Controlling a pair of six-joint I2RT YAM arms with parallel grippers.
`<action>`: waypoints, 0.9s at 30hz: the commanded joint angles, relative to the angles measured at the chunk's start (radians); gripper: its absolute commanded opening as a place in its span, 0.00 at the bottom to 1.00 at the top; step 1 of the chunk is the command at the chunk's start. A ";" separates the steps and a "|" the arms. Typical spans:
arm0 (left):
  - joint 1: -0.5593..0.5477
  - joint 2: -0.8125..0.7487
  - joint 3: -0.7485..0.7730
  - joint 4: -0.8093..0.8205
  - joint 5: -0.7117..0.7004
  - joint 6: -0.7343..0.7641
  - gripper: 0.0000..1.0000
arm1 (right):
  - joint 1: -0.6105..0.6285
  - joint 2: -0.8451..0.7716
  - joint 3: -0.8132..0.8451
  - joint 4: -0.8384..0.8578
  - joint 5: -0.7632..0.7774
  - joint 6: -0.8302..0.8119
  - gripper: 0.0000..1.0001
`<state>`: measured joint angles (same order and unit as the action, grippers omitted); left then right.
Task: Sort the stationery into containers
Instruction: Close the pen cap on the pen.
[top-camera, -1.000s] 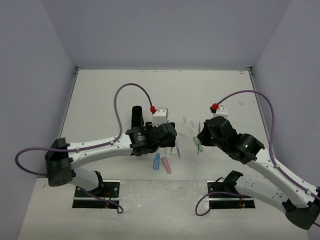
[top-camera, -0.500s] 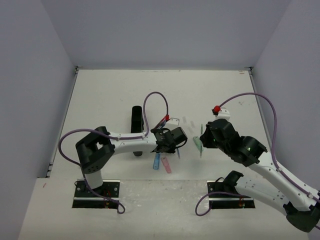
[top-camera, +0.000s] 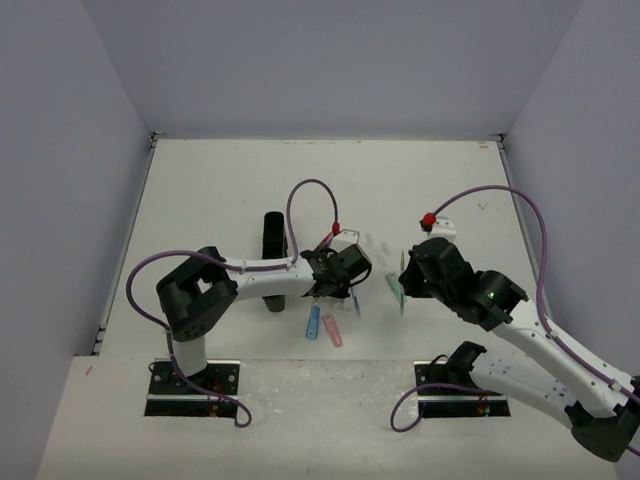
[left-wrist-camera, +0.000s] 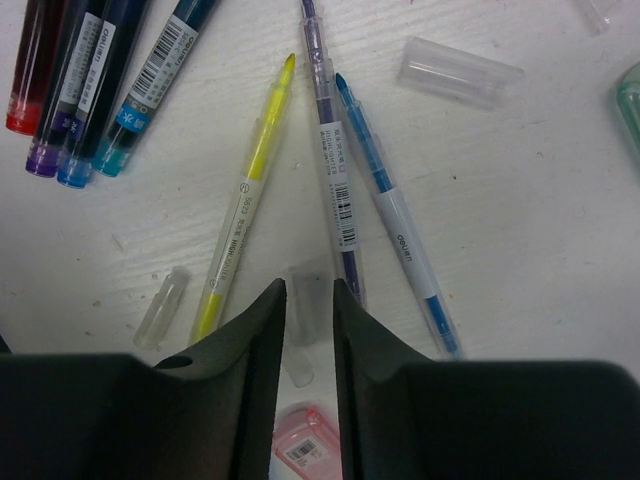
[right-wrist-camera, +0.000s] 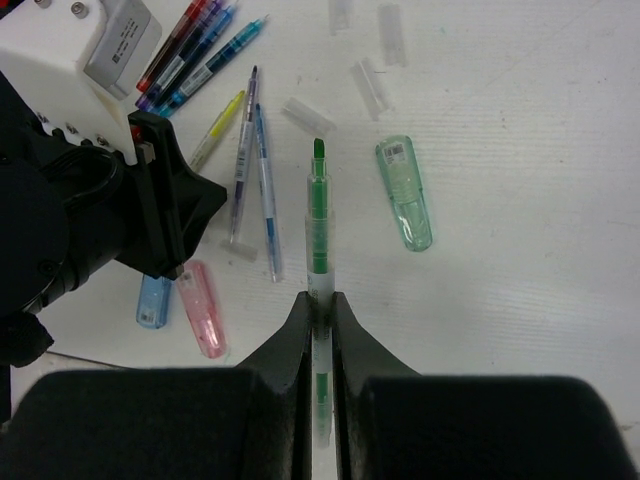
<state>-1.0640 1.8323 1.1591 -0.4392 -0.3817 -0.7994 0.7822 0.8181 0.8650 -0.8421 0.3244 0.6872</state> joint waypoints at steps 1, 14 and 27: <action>0.009 0.034 0.019 0.043 0.004 0.023 0.24 | -0.005 -0.001 -0.003 0.017 0.015 -0.006 0.00; 0.009 0.076 -0.013 0.042 0.007 0.001 0.02 | -0.004 -0.013 -0.005 0.017 0.008 0.000 0.00; 0.007 -0.207 0.128 -0.020 -0.110 0.071 0.00 | -0.004 -0.257 -0.162 0.354 -0.313 -0.134 0.00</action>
<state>-1.0611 1.8460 1.1864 -0.4518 -0.3994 -0.7753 0.7780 0.7004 0.8027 -0.7363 0.2245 0.6417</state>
